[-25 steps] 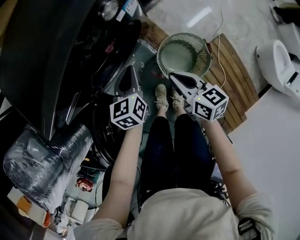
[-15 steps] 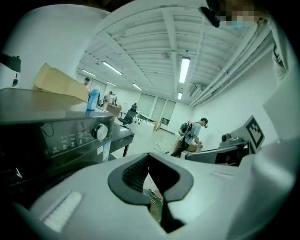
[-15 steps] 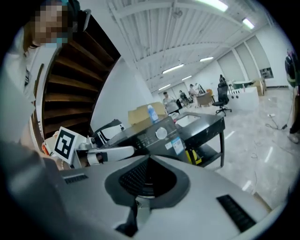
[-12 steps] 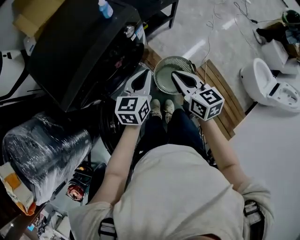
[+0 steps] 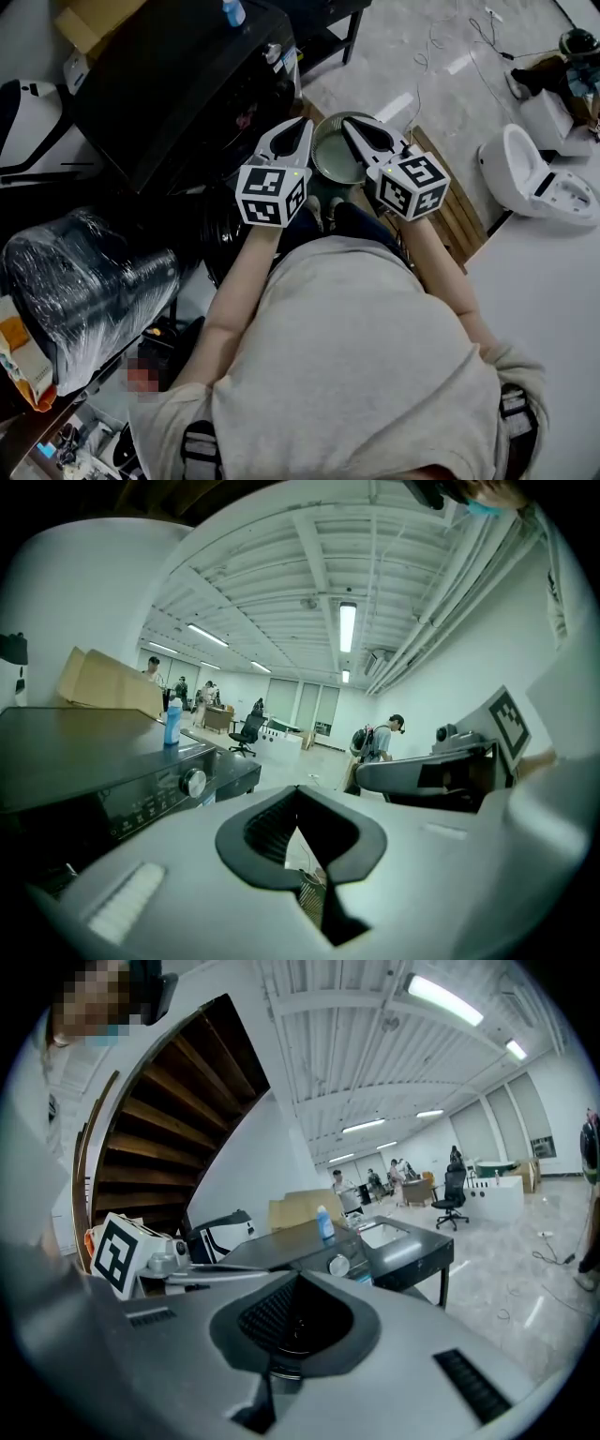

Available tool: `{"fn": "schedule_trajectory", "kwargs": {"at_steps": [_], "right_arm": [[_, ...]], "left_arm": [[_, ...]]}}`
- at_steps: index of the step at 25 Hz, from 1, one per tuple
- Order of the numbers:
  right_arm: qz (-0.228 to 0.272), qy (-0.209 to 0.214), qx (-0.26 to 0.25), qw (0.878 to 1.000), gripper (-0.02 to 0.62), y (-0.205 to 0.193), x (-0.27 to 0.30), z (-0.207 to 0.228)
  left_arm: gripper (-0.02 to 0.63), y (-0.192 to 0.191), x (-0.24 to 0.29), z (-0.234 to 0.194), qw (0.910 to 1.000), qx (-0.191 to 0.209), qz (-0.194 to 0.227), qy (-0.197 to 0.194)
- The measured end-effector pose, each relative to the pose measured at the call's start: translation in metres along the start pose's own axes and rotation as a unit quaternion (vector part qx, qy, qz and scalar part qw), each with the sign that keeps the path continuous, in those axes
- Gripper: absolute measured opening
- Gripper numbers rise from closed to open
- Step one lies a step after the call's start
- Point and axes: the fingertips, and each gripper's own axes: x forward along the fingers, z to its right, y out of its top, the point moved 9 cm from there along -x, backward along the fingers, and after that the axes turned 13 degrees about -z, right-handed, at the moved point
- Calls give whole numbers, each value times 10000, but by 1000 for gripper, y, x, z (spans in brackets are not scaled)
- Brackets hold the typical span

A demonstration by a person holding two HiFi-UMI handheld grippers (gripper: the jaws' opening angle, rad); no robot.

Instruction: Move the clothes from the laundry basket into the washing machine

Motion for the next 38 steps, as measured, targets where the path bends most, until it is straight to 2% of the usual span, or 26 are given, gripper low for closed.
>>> {"fn": "schedule_trajectory", "kwargs": {"at_steps": [7, 13, 27, 38], "right_arm": [[28, 0, -140, 9999, 9, 2, 2, -15], [-140, -109, -278, 9995, 9, -5, 8, -22], [-333, -196, -405, 9984, 9, -11, -2, -16], [-717, 188, -1049, 9917, 9, 3, -7, -7]], "left_arm": [[11, -5, -7, 5, 10000, -9, 8, -84], [11, -9, -4, 6, 9996, 224, -115, -139], [9, -13, -3, 10, 9992, 130, -320, -219], [11, -12, 3, 10, 9990, 70, -348, -254]]}}
